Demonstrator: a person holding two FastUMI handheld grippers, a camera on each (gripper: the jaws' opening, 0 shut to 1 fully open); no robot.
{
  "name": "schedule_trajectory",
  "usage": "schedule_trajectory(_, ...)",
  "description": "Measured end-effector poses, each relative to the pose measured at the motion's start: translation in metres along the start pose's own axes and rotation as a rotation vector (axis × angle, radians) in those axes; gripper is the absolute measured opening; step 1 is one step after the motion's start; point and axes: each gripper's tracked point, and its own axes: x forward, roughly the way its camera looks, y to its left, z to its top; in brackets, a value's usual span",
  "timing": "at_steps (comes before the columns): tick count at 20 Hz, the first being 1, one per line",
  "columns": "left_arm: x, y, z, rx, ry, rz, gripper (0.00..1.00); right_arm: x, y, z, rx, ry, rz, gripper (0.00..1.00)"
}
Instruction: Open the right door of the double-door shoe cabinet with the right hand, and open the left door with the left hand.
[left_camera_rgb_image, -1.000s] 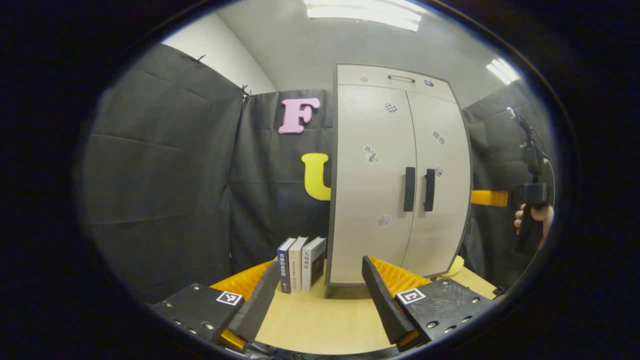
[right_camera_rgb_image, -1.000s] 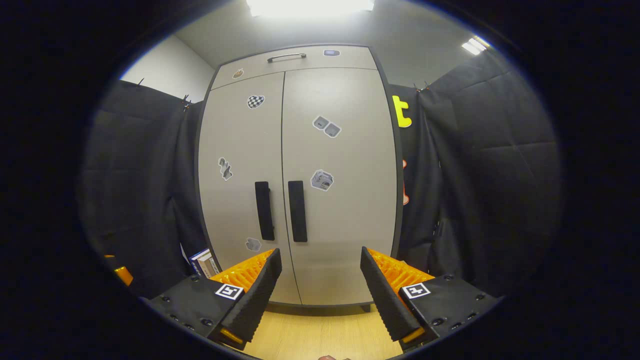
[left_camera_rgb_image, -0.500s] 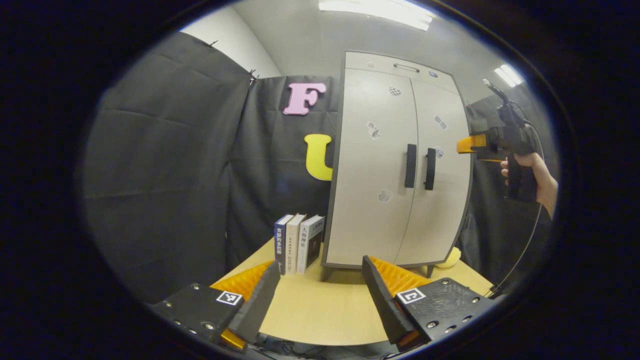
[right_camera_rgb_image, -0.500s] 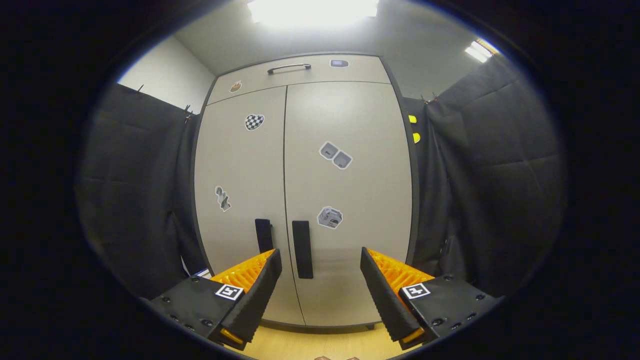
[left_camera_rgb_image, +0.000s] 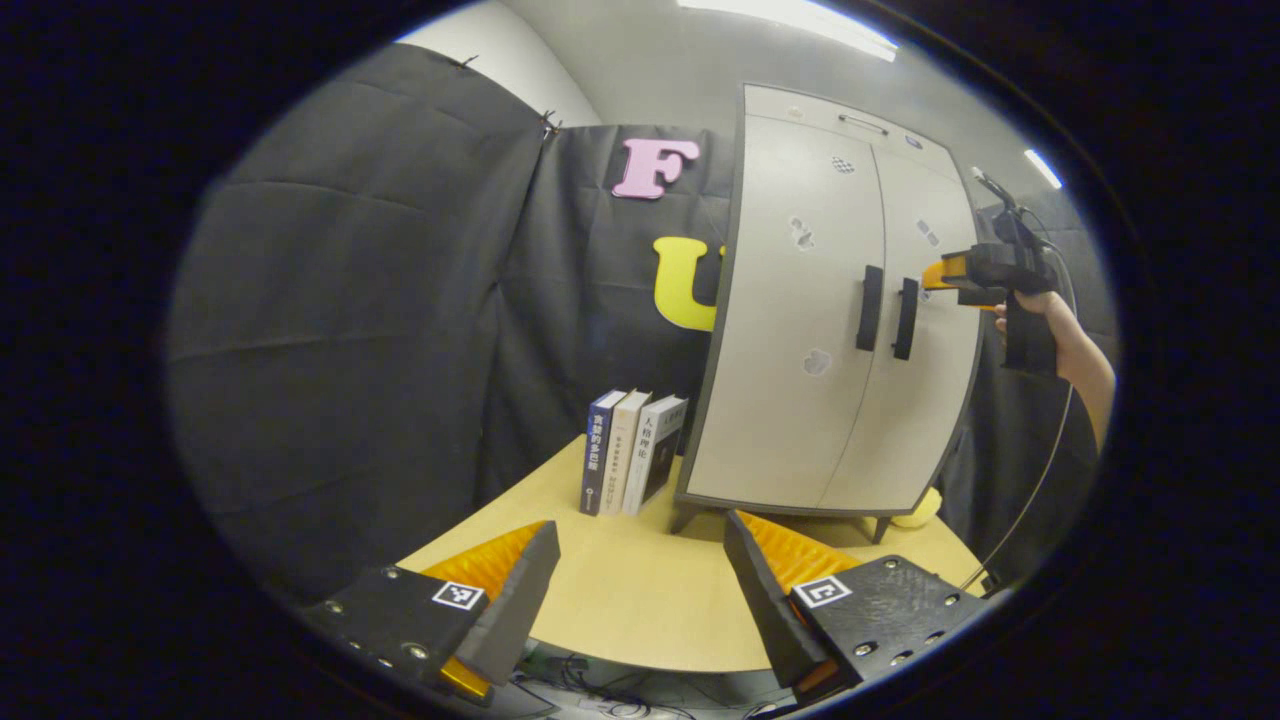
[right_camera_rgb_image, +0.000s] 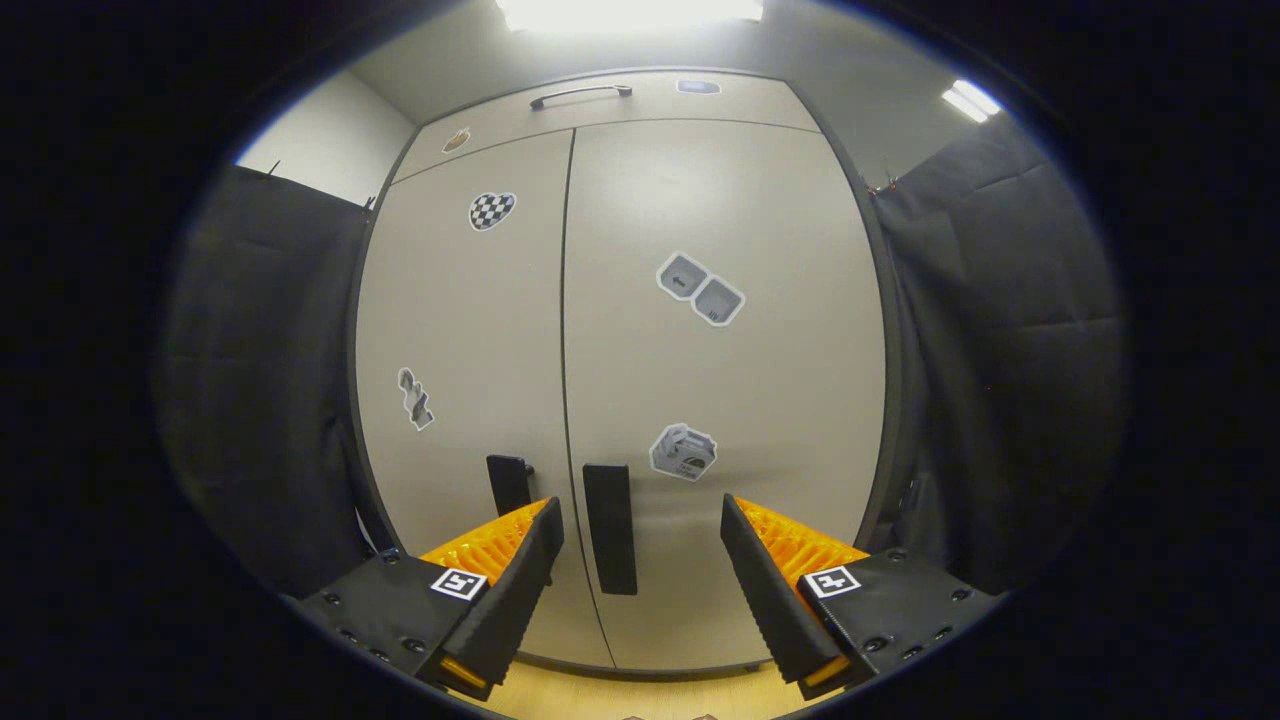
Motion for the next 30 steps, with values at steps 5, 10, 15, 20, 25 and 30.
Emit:
schedule_trajectory(5,-0.001,0.007,-0.009,0.020,0.037,0.026,0.95,0.035,0.004,-0.022,-0.013,0.040,-0.025,0.99)
schedule_trajectory(10,0.002,0.003,-0.015,0.047,0.063,0.012,0.95,0.057,0.010,-0.037,-0.005,0.081,-0.035,0.99)
schedule_trajectory(15,0.018,-0.012,-0.016,0.056,0.057,-0.035,0.95,0.066,0.016,-0.039,0.028,0.098,-0.043,0.65)
schedule_trajectory(20,0.024,-0.025,-0.022,0.036,0.061,-0.085,0.96,0.066,0.017,-0.045,0.065,0.135,-0.059,0.38)
schedule_trajectory(25,0.025,-0.026,-0.016,0.014,0.052,-0.093,0.96,0.068,0.017,-0.045,0.014,0.108,-0.080,0.23)
schedule_trajectory(30,0.029,-0.037,-0.007,0.007,0.039,-0.146,0.95,0.063,0.018,-0.046,0.037,0.132,-0.006,0.08)
